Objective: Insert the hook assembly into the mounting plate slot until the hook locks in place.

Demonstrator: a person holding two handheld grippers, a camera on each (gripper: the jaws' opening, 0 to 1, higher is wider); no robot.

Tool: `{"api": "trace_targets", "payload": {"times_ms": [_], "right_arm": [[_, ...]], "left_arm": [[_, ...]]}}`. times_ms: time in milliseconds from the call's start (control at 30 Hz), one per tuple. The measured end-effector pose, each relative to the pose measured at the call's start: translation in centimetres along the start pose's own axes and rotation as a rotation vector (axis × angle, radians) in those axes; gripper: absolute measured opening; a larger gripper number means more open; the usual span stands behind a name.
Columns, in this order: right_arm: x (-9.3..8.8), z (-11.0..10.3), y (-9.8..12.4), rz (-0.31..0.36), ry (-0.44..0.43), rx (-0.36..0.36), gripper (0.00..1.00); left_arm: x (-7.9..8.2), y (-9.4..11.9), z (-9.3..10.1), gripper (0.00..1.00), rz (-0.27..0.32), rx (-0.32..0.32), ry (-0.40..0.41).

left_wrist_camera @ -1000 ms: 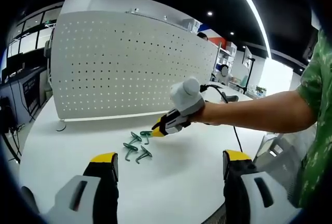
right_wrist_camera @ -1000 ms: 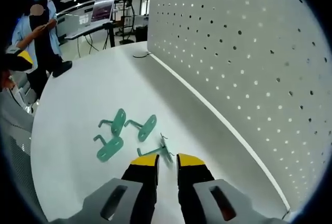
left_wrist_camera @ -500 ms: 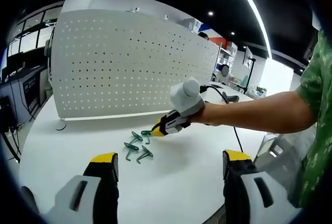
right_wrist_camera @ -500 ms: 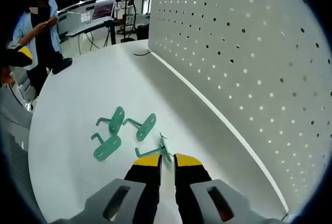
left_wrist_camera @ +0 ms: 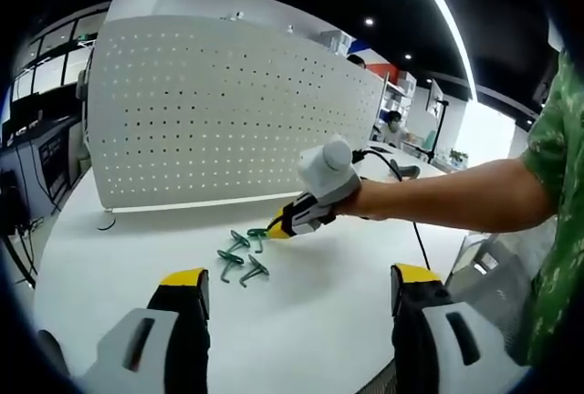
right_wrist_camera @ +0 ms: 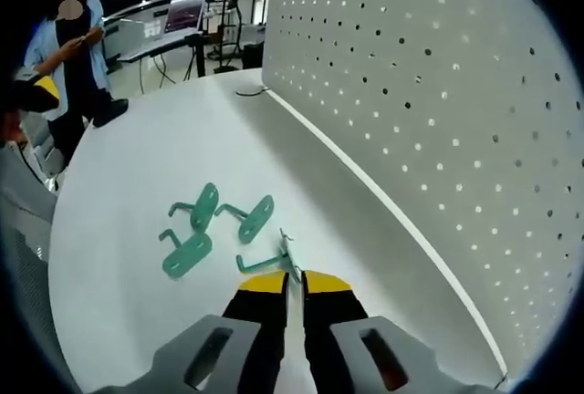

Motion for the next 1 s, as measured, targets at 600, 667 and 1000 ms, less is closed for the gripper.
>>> {"api": "trace_targets", "payload": {"times_ms": [600,667,1000], "right_arm": [[0.07,0.0,-0.26,0.01,0.001,0.002,0.01],[0.1,0.0,-0.26,0.011,-0.001,0.002,0.01],[0.05,0.14,-0.05,0.019,-0.044,-0.008,0.0]], "left_arm": [[-0.15,0.0,-0.04,0.83,-0.005,0.002,0.001],[-0.15,-0.03,-0.03,0.83,-0.004,0.002,0.001],[-0.14,-0.11,-0.02,0.83,-0.003,-0.002,0.001]]}}
Point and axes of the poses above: the point that each gripper's makers call its tool centre point, and the gripper's own axes: y roughly backward along the fingers, z roughly to its right, x roughly out of its top, the point moved 1 cm from there along y, roughly backward along the fingers, and after that the axes turned 15 degrees about z, right-handed, at the moved point
